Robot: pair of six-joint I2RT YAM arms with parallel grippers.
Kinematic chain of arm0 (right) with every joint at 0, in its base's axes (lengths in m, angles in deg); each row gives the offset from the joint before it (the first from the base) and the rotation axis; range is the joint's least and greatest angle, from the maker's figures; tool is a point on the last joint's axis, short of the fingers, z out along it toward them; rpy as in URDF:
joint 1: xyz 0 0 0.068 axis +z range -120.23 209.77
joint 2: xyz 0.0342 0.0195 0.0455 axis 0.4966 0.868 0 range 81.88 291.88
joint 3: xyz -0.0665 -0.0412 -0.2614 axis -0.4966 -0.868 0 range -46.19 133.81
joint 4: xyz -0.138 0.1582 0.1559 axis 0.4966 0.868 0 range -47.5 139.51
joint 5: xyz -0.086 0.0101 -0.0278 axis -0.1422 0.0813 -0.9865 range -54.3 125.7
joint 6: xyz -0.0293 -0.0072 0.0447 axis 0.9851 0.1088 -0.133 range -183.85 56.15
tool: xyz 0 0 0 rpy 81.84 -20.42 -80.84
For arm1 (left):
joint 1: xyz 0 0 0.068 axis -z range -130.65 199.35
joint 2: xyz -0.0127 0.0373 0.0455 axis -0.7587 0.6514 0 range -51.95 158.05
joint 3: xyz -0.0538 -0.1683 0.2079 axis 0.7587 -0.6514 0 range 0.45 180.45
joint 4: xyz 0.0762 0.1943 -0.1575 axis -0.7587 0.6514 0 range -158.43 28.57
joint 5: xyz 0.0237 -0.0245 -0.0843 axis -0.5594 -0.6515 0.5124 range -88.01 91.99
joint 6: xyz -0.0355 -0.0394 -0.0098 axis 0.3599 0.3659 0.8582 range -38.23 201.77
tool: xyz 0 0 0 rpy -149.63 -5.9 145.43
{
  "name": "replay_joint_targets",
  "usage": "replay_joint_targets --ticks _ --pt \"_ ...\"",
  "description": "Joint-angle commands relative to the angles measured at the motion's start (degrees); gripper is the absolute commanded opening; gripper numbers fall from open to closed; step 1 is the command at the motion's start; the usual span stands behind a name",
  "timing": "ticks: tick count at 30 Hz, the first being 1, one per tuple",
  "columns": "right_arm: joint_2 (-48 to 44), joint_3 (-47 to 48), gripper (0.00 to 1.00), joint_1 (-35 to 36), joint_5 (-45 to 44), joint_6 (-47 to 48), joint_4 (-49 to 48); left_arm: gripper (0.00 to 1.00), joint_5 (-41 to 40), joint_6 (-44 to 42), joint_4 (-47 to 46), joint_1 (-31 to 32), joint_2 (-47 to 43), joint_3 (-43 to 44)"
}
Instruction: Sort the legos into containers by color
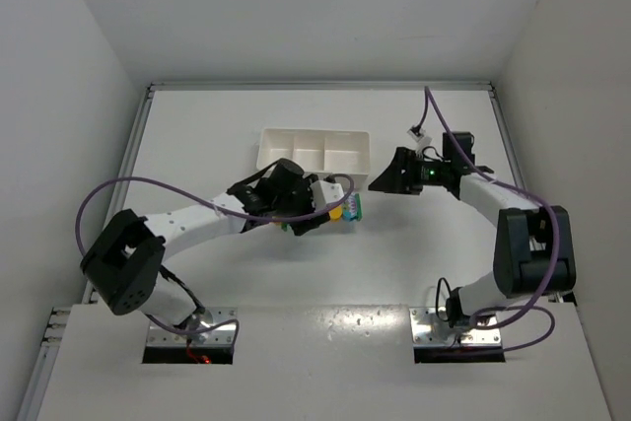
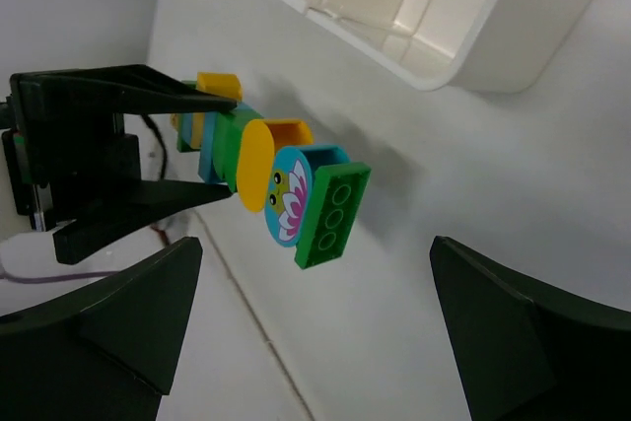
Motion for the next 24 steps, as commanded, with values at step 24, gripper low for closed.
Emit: replay_joint_targets --ticks 24 --pt "8.73 -2.92 0.9 4.35 14.2 -9.07 -11.36 0.09 -5.93 6.9 -9.85 5.07 -6.62 0.1"
